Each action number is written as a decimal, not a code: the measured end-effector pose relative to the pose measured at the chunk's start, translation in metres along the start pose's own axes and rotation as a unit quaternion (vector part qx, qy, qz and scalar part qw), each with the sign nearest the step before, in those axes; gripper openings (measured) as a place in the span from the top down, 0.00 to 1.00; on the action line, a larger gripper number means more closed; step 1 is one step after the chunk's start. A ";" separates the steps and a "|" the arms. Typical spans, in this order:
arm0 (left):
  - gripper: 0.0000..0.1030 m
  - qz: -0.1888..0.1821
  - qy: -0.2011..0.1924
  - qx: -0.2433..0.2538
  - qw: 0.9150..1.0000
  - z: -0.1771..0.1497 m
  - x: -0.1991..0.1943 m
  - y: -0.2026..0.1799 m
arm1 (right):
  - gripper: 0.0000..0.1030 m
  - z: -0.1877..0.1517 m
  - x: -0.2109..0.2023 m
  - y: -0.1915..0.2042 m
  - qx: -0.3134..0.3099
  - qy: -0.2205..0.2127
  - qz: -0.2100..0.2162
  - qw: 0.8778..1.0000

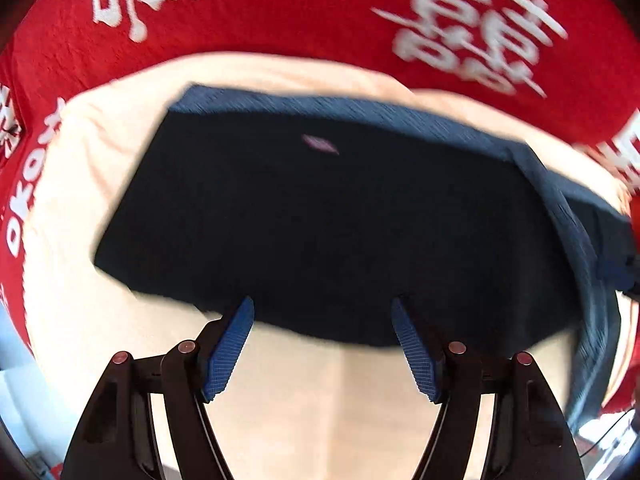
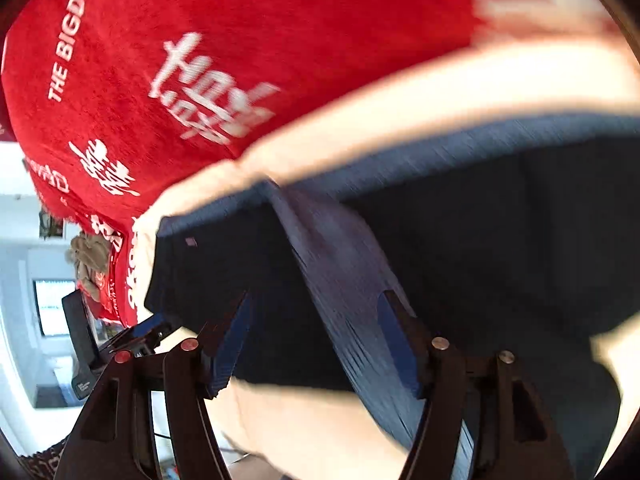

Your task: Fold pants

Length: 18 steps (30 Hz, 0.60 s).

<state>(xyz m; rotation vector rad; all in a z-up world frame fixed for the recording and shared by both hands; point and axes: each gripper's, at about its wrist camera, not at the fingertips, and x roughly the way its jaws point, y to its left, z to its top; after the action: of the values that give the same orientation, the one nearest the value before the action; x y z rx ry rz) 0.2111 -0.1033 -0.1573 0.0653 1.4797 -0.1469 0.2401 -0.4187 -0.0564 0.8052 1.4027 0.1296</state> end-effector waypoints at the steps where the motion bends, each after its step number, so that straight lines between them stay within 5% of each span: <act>1: 0.30 -0.008 0.008 0.002 1.000 -0.008 0.000 -0.010 | 0.33 -0.012 -0.007 -0.009 0.010 0.001 0.001 1.000; 8: 0.30 -0.041 0.030 0.046 0.998 -0.042 -0.004 -0.071 | 0.33 -0.079 -0.043 -0.055 0.068 -0.006 -0.005 0.998; 18: 0.30 -0.094 0.013 0.116 0.989 -0.078 -0.020 -0.126 | 0.33 -0.197 -0.091 -0.115 0.137 -0.056 -0.036 0.988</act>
<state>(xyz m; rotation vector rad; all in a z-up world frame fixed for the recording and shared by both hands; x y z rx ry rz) 0.1151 -0.2162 -0.1384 0.1157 1.4881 -0.4727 0.0003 -0.4683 -0.0381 0.9715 1.3569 -0.1675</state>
